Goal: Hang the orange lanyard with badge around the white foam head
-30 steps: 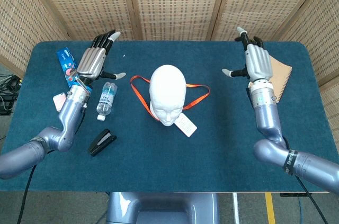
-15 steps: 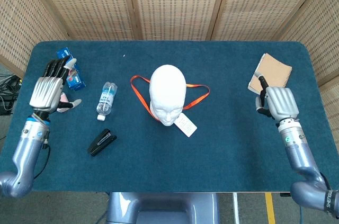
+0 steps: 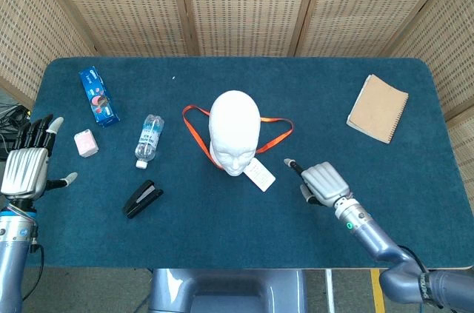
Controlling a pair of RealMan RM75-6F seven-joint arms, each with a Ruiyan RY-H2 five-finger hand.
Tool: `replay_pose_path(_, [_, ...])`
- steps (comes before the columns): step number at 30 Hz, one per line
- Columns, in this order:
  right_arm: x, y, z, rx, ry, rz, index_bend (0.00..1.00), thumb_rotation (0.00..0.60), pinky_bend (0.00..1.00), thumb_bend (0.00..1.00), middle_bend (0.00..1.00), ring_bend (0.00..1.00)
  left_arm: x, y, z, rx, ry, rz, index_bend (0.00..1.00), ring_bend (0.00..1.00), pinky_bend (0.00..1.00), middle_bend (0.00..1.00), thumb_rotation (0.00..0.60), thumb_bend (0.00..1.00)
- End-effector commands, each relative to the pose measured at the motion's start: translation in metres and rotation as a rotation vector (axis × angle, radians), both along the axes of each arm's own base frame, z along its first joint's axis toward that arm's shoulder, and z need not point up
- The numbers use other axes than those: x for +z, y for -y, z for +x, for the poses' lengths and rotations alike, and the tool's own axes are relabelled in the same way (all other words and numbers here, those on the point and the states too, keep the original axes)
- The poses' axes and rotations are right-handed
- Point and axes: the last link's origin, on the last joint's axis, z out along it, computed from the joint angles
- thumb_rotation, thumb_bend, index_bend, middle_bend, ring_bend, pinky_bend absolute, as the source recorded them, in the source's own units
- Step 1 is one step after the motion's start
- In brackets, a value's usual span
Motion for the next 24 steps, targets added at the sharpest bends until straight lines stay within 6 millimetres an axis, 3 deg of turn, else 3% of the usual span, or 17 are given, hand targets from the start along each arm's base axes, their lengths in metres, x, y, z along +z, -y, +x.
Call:
replay_pose_path(1, [-0.019,0.004,0.012,0.024,-0.019,0.035,0.11,0.6,0.91,0.81,0.77,0.71,0.0,0.0,-0.001,-0.003,-0.001,-0.002,0.0,0.0,0.0,0.0,0.6,0.0])
replay_pose_path(9, [-0.048,0.006,0.03,0.033,-0.029,0.089,0.12,0.6,0.91,0.81,0.77,0.71,-0.003,-0.003,-0.004,-0.004,0.008,-0.022,0.0,0.0,0.0,0.0,0.6,0.0])
replay_pose_path(24, [-0.071,0.006,0.023,-0.01,-0.09,0.133,0.2,0.6,0.91,0.81,0.77,0.71,-0.004,-0.004,-0.004,-0.009,0.015,-0.036,0.0,0.0,0.0,0.0,0.6,0.0])
